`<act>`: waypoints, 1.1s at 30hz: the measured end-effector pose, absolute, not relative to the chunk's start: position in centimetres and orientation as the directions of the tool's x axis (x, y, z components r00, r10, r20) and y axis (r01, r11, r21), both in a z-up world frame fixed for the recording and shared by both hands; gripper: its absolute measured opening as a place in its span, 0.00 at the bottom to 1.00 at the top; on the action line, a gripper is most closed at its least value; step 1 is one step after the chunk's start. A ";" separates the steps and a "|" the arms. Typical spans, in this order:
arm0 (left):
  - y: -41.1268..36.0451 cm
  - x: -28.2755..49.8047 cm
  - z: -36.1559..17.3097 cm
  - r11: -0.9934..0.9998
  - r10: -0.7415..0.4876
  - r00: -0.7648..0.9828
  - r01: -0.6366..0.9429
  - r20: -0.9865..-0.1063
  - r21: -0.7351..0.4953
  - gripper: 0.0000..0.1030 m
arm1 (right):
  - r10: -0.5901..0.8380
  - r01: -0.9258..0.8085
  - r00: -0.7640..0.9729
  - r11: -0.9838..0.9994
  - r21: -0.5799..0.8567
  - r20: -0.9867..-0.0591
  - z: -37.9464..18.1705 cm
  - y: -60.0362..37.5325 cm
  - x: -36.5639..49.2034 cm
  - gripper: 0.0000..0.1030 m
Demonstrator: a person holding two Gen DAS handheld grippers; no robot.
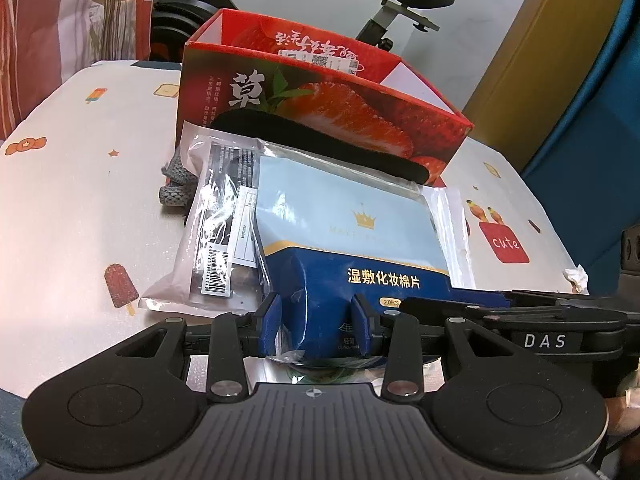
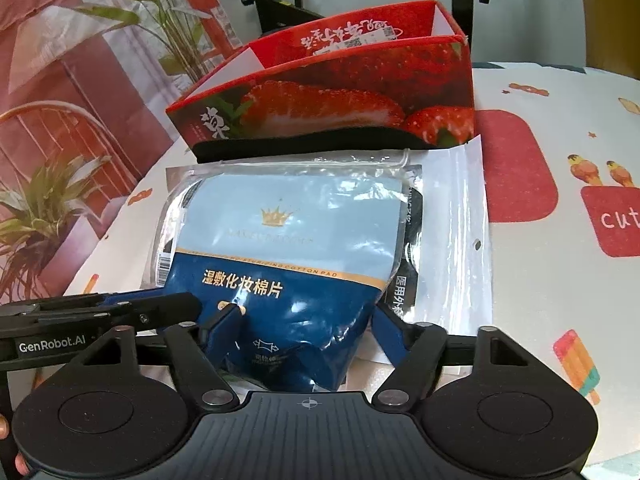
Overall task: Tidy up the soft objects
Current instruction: 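Close the left tool on the blue cotton pad bag, then lift the blue bag with the left tool and release it into the red box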
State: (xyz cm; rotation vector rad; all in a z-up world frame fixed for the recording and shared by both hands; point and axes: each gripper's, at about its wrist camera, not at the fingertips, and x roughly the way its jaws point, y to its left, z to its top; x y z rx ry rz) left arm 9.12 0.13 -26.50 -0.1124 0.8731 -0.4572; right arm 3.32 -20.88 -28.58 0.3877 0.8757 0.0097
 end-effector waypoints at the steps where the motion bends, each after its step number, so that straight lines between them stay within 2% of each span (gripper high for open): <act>1: 0.2 9.1 -26.5 0.898 -0.432 0.553 0.341 -0.713 -0.279 0.40 | 0.165 0.143 0.649 0.932 0.332 -0.743 -28.6 -20.8 3.3 0.60; 6: 0.2 9.2 -26.7 0.900 -0.429 0.555 0.334 -0.713 -0.281 0.40 | 0.150 0.111 0.656 0.950 0.291 -0.740 -28.4 -20.1 3.5 0.56; 11: 0.1 9.4 -26.9 0.901 -0.423 0.554 0.338 -0.717 -0.272 0.42 | 0.160 0.137 0.658 0.935 0.326 -0.736 -28.8 -20.6 3.7 0.52; 20: 2.3 10.9 -28.1 0.866 -0.499 0.482 0.243 -0.720 -0.437 0.43 | 0.133 0.124 0.649 0.953 0.276 -0.749 -28.4 -19.7 4.0 0.48; 33: 0.1 11.1 -27.0 0.893 -0.445 0.485 0.307 -0.753 -0.330 0.39 | 0.157 0.101 0.652 0.951 0.291 -0.742 -28.4 -20.3 4.0 0.45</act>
